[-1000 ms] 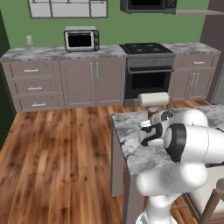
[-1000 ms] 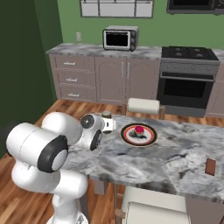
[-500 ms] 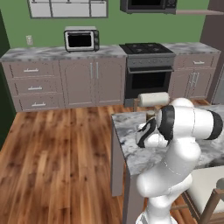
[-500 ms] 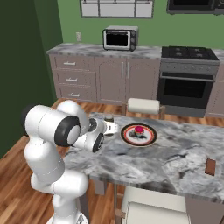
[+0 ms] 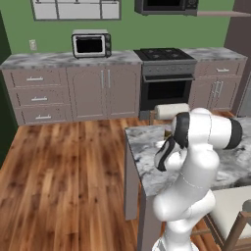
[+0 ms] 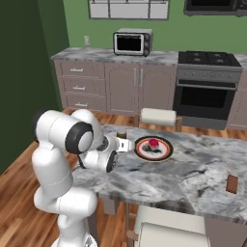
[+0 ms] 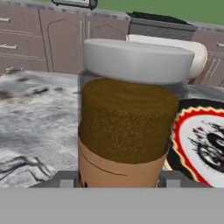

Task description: Take the cinnamon bottle from the cabinet and place it on the dining table, next to the plate with the cupcake. Then take the chocolate from the dining counter and place it on the cupcake plate.

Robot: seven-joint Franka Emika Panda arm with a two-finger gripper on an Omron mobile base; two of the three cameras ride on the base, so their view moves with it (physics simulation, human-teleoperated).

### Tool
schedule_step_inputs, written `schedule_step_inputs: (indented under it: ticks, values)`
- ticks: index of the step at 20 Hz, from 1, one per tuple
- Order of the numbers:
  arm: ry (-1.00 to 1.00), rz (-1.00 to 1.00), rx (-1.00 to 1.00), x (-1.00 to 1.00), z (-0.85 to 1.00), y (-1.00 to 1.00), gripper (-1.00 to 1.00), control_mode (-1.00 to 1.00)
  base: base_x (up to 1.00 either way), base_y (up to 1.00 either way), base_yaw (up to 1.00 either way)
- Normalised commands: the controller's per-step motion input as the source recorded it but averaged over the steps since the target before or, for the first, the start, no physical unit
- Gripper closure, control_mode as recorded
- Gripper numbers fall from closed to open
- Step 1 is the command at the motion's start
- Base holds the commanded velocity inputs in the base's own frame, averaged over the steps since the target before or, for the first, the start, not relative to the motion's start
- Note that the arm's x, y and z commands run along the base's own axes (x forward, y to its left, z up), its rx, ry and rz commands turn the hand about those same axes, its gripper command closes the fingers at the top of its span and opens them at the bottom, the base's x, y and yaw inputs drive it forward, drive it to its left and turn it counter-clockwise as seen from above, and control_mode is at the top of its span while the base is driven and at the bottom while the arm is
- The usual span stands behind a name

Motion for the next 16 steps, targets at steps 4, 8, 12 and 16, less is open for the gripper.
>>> schedule_step_inputs:
  ticks: [4, 8, 12, 16]
  values:
    - [0.0, 0.0, 0.07, 0.0, 0.25, -0.04, -1.0, -1.0, 0.0, 0.0, 0.0]
    - [0.0, 0.0, 0.04, 0.0, 0.57, 0.0, -1.0, -1.0, 0.0, 0.0, 0.0]
    - [0.0, -0.01, 0.0, -0.1, 0.99, 0.0, -1.0, -1.0, 0.0, 0.0, 0.0]
    - [0.0, -0.08, -0.05, -0.38, 1.0, 0.0, -1.0, -1.0, 0.0, 0.0, 0.0]
